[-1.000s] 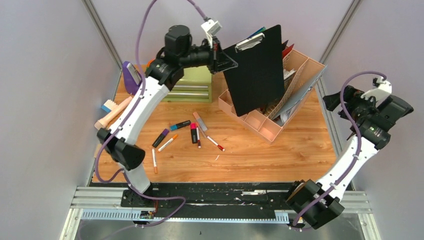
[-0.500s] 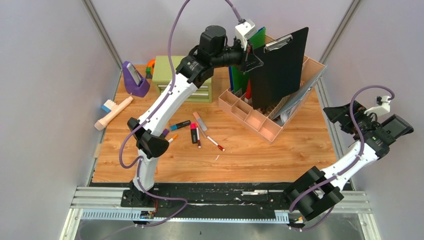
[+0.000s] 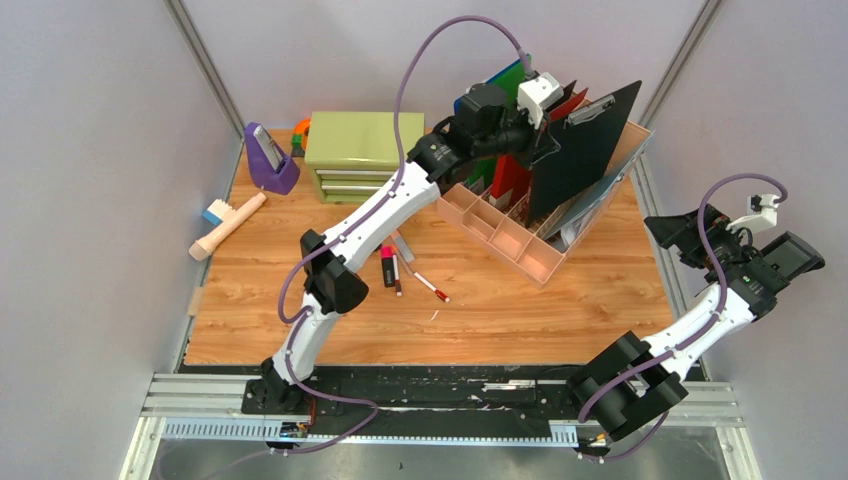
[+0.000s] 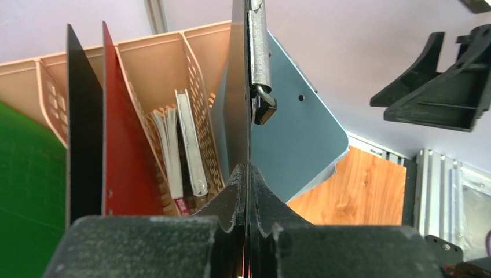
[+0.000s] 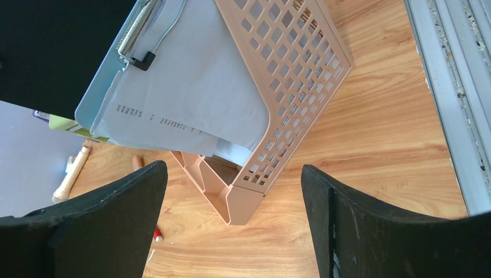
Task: Organize the desk
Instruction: Place the folder in the storage box.
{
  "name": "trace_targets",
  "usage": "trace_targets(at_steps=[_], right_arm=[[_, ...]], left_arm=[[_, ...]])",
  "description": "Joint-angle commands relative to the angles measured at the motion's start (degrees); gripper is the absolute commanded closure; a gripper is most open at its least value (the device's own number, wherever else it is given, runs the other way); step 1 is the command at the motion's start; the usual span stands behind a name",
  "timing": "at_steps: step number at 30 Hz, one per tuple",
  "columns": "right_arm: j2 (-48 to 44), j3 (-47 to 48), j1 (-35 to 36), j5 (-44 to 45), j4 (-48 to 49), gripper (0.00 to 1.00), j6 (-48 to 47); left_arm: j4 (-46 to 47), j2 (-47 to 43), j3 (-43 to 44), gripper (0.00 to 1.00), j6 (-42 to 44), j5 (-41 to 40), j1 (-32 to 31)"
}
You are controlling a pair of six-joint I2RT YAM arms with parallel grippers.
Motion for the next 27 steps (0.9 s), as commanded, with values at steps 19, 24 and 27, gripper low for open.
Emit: trace_targets(at_steps=[19,24,27], right_arm=[[-0.42,-1.08,-0.60,-2.76,2.06,0.14,-1.31],[-0.23,-1.18,-0.57,-2.94,2.00,0.13,-1.20],[-0.23,-1.17,-0.65,-3.04,2.04,0.13,-1.13]], left_arm=[[4.20,5.15,9.81,1.00,0.35,-14.52,-7.24],[2.91,3.84,10.33,1.00,-0.74,-14.13,-7.87],[2.62,3.97,9.18,1.00,-1.13,-14.08,-8.72]])
